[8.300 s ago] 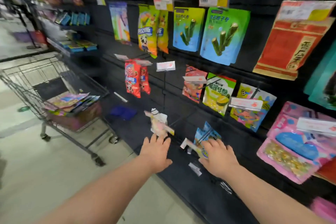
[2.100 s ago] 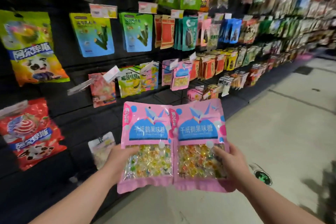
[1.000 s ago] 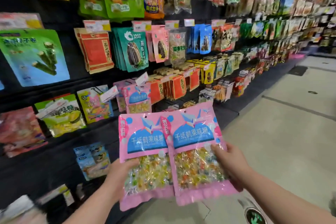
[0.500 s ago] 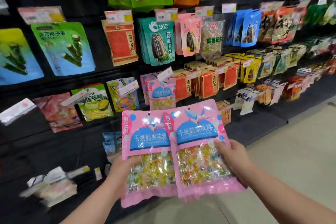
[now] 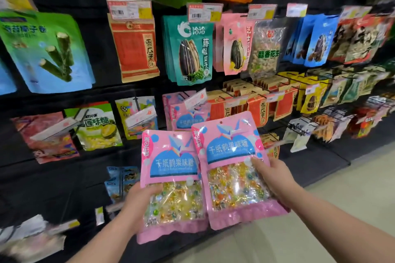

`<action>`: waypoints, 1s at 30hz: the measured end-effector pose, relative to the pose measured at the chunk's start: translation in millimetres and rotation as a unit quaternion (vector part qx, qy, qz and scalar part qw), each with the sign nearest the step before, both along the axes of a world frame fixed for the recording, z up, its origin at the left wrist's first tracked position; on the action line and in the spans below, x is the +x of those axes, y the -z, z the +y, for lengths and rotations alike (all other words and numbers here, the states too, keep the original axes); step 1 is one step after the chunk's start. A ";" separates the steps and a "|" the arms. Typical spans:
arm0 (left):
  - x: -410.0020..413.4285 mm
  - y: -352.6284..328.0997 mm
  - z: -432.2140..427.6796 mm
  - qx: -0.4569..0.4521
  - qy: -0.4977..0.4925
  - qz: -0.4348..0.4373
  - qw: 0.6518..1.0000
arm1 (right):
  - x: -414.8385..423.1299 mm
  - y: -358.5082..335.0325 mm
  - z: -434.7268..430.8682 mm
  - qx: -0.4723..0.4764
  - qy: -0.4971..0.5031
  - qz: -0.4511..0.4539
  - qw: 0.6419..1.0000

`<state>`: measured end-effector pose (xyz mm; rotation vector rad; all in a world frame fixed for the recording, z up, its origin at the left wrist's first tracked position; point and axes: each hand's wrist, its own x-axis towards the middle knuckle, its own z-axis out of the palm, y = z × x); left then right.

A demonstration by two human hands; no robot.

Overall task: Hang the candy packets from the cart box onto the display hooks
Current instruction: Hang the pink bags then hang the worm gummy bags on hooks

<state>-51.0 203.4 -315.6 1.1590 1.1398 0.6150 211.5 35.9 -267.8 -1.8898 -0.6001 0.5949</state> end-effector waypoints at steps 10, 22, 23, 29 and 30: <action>6.9 3.6 19.0 0.008 -0.061 0.043 0.997 | 24.8 12.1 69.3 -0.005 -0.051 0.021 0.998; 15.7 13.2 24.9 -0.007 -0.147 0.063 0.987 | 65.5 40.7 146.2 -0.029 -0.092 0.057 0.994; 17.4 12.2 25.8 -0.011 -0.151 0.061 0.987 | 67.4 41.6 150.6 -0.031 -0.093 0.057 0.994; 23.3 12.7 33.9 -0.028 -0.162 0.058 0.985 | 73.6 44.6 161.2 -0.016 -0.100 0.062 0.993; 23.1 13.3 35.6 -0.032 -0.161 0.060 0.985 | 74.1 45.7 161.0 -0.015 -0.101 0.061 0.993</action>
